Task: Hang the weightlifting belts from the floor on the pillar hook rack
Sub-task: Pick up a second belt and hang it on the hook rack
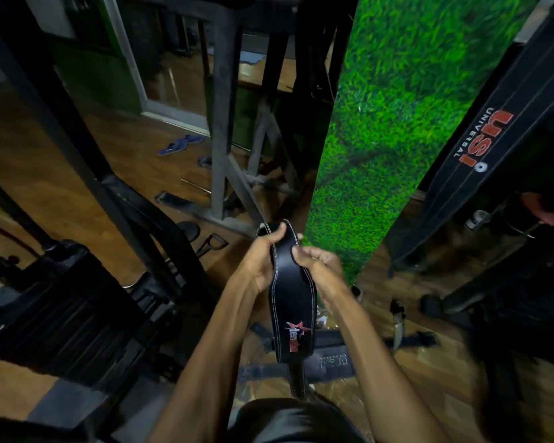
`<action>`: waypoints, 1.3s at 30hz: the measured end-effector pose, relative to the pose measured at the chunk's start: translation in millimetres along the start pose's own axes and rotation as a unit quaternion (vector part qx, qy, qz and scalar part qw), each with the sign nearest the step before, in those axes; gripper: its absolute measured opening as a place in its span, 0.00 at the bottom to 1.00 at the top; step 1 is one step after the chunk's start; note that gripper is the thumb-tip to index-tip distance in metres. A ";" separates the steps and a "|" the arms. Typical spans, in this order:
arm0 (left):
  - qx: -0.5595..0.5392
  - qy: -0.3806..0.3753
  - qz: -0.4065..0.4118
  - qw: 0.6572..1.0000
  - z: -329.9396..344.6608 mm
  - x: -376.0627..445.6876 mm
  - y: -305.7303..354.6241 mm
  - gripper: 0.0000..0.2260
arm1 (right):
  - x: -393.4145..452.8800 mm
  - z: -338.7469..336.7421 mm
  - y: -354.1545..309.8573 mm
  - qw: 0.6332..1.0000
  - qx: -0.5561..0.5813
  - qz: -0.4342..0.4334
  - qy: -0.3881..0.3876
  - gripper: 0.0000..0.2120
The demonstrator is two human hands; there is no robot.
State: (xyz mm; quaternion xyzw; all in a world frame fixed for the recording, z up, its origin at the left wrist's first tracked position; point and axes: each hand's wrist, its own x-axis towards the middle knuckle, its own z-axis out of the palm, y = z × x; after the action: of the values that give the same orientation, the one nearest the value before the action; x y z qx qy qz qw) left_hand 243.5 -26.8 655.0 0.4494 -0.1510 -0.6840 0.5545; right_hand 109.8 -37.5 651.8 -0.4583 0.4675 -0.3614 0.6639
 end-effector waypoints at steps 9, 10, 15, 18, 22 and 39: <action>-0.080 0.000 0.018 0.997 15.1 2.5 -6.0 0.20 | -7.3 -16.9 -8.2 0.999 0.014 0.027 -0.025 0.16; -0.080 0.000 0.019 0.997 15.4 3.9 -6.1 0.20 | -7.7 -18.2 -9.7 0.999 0.022 0.025 -0.030 0.16; -0.074 -0.014 0.043 0.996 18.7 10.9 -0.1 0.21 | -6.1 -20.3 -19.9 0.998 0.040 0.004 -0.050 0.16; -0.066 -0.028 0.045 0.996 24.3 9.9 6.0 0.17 | -5.5 -19.4 -28.1 0.997 0.049 -0.005 -0.060 0.16; -0.021 0.025 0.055 0.998 34.0 4.7 16.8 0.13 | -4.7 -15.4 -38.9 0.994 0.060 -0.010 -0.090 0.16; 0.099 0.029 0.278 0.955 33.5 -25.5 24.8 0.11 | 5.5 -7.9 -86.0 0.985 0.053 -0.151 0.056 0.03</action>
State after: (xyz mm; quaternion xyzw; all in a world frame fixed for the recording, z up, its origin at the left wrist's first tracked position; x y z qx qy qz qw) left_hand 232.2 -22.2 702.3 0.4621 -0.3204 -0.4709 0.6798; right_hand 99.5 -72.0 730.5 -0.4670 0.4096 -0.5071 0.5975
